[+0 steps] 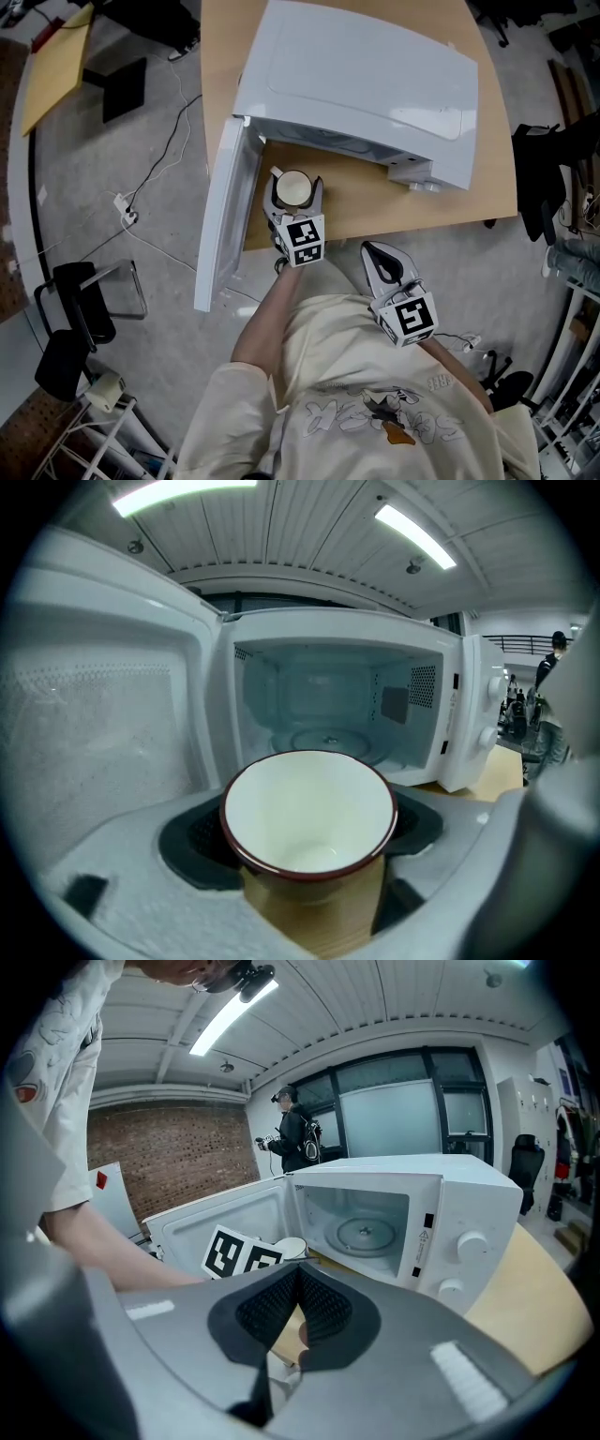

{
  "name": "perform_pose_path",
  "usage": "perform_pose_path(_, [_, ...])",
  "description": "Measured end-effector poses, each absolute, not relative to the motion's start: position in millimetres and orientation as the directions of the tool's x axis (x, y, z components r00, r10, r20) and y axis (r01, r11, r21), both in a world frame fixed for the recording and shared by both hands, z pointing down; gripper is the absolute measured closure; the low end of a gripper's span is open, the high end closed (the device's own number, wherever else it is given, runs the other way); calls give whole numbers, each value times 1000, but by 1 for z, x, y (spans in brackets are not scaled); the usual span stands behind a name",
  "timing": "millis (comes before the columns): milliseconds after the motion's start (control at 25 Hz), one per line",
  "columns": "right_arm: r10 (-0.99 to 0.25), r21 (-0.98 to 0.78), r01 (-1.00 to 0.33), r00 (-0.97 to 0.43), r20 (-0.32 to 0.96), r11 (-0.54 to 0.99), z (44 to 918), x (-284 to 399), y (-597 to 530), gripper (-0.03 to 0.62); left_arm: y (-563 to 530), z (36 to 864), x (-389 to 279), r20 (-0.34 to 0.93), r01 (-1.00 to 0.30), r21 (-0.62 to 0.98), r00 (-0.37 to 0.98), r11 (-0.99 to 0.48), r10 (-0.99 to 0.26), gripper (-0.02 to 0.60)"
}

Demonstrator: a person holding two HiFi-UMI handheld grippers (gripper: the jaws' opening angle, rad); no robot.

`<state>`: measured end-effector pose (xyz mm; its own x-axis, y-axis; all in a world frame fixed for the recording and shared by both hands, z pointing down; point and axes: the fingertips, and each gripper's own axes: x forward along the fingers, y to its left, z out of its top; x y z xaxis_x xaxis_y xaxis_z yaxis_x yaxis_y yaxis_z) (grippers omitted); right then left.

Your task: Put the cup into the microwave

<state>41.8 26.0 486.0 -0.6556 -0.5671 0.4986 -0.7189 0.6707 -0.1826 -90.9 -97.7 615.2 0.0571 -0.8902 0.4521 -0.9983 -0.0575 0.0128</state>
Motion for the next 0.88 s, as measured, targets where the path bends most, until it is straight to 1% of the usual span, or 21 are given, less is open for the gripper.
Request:
perform_pose_path(160, [-582,-179,-724,-655,483,666,481,44,24,588,-115,577,-81,397,-997,25,74,-70,-915,175])
perform_pose_path(280, [-588,-174,-726,-653,477,666,479,45,24,588,-136,565,-69,373,-995,27,102,-99,-922,175])
perform_pose_path(560, [-622,-170,-758,-624,473,630,476,55,24,588,-190,553,-47,370,-989,28,145,-145,-918,175])
perform_pose_path(880, [-648,-167,-793,-583,490,587,476,64,24,588,-238,564,-30,388,-980,28,192,-196,-901,175])
